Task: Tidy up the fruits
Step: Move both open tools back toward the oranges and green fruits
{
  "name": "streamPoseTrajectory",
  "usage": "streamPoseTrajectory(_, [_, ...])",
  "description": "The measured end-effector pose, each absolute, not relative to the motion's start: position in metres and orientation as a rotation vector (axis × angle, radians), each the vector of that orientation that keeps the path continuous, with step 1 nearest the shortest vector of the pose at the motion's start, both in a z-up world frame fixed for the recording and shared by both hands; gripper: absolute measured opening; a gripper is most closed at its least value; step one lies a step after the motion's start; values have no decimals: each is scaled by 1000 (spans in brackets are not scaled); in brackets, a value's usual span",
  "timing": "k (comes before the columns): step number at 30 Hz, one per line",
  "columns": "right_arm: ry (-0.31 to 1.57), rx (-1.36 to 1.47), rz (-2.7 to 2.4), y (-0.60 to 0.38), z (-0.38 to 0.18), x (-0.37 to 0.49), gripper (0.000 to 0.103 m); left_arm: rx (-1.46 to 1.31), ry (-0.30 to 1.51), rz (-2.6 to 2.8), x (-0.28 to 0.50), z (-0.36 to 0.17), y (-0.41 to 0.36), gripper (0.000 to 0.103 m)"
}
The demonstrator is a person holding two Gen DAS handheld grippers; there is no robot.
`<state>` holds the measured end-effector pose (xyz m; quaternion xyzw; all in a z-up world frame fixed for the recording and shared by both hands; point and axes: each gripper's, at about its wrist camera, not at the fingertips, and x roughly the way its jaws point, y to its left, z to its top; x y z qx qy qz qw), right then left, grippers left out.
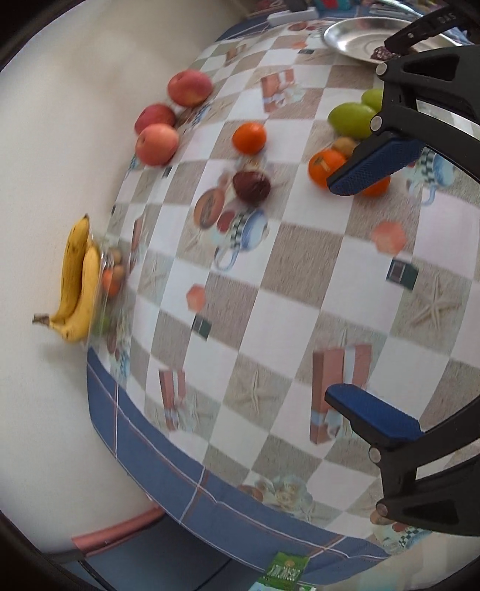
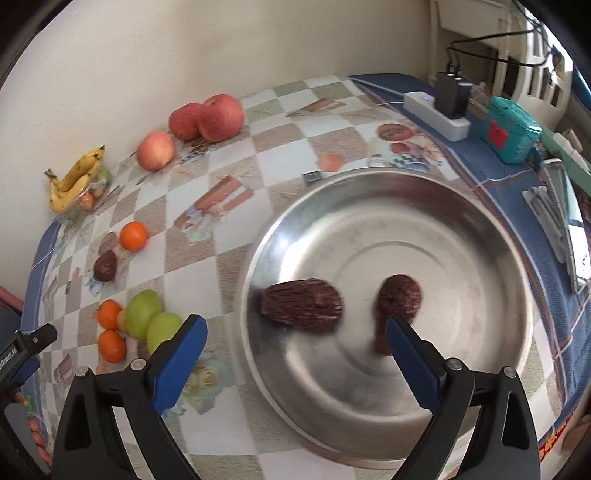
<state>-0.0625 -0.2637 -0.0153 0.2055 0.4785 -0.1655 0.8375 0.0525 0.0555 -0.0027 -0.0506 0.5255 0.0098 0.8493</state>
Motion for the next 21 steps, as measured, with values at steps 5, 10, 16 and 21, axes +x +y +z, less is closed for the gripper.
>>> streamPoseTrajectory(5, [1012,411,-260,-234,-7,-43,97,-186,1111,53,59,-5,77,103])
streamPoseTrajectory(10, [1052,356,-222,-201,-3,-19,97,-224,1106,71,65,-5,84,103])
streamPoseTrajectory(16, [1078,368,-166,-174,0,10,97,-206,1119,85,74,-9,82,103])
streamPoseTrajectory(21, [1087,371,-143,-168,1,30,97,-177,1137,97,79,-14,77,103])
